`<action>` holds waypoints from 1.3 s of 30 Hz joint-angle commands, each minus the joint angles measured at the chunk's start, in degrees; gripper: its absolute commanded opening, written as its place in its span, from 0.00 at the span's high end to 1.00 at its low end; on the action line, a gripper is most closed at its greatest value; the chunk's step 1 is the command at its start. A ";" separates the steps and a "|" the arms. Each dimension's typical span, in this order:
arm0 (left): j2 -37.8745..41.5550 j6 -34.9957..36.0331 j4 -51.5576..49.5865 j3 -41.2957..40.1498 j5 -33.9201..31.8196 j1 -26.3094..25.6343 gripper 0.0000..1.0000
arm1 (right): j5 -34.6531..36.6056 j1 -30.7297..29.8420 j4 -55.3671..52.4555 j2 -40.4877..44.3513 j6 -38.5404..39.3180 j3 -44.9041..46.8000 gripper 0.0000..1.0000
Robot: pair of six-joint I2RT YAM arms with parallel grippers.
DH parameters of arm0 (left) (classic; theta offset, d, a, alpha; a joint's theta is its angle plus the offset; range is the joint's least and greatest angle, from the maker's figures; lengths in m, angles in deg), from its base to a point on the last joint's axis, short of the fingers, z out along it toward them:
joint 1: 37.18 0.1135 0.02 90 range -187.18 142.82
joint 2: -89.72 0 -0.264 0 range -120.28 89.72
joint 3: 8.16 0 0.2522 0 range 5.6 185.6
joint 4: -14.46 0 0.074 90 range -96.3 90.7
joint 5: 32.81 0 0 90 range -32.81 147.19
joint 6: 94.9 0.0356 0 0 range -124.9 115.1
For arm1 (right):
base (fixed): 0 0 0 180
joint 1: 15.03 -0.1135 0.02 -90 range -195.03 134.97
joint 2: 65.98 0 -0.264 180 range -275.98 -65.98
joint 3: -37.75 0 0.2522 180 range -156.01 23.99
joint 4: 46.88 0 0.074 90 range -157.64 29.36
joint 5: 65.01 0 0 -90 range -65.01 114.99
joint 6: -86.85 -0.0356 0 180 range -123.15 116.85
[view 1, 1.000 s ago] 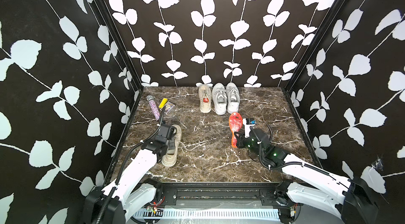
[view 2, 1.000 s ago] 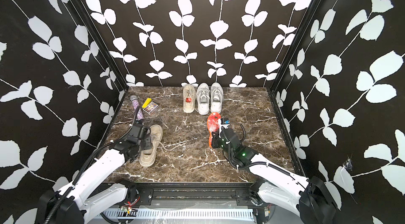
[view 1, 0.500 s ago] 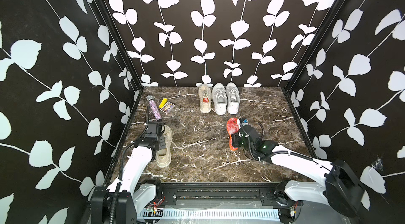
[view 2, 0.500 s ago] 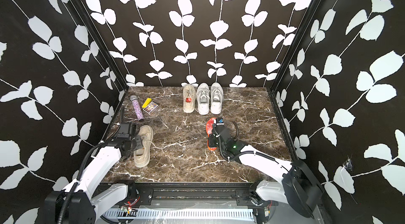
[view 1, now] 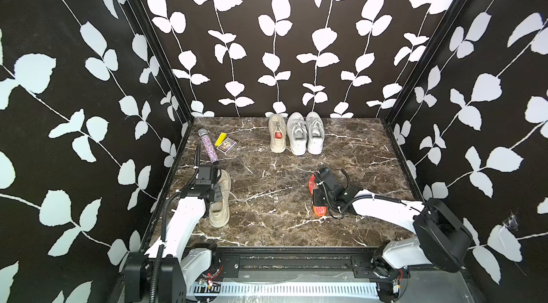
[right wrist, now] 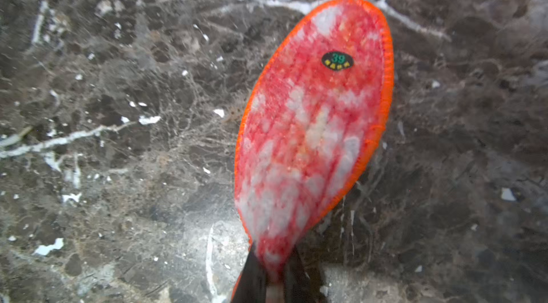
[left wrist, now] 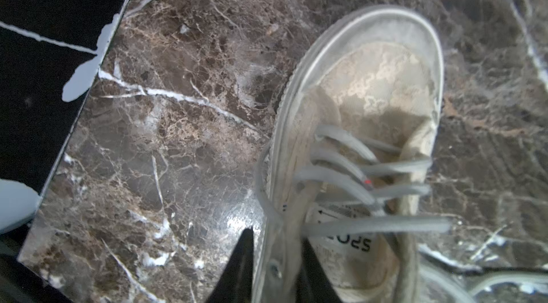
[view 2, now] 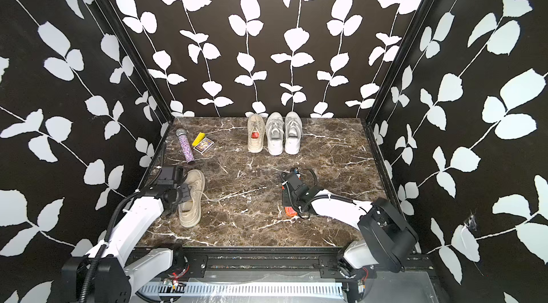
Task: Remove the insole from the shoe
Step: Place the insole at the center of the board.
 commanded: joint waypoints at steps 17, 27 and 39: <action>7.71 -1.38 7.72 -1.05 6.23 -6.91 0.44 | 9.76 0.26 -9.29 8.78 1.99 -3.88 0.25; -9.93 -2.23 24.30 8.71 7.16 -27.73 0.36 | 18.17 2.93 -11.08 18.53 6.66 -2.22 0.12; -46.30 3.92 18.55 48.53 5.37 -29.11 0.33 | 12.19 2.92 -3.14 24.84 3.69 5.61 0.11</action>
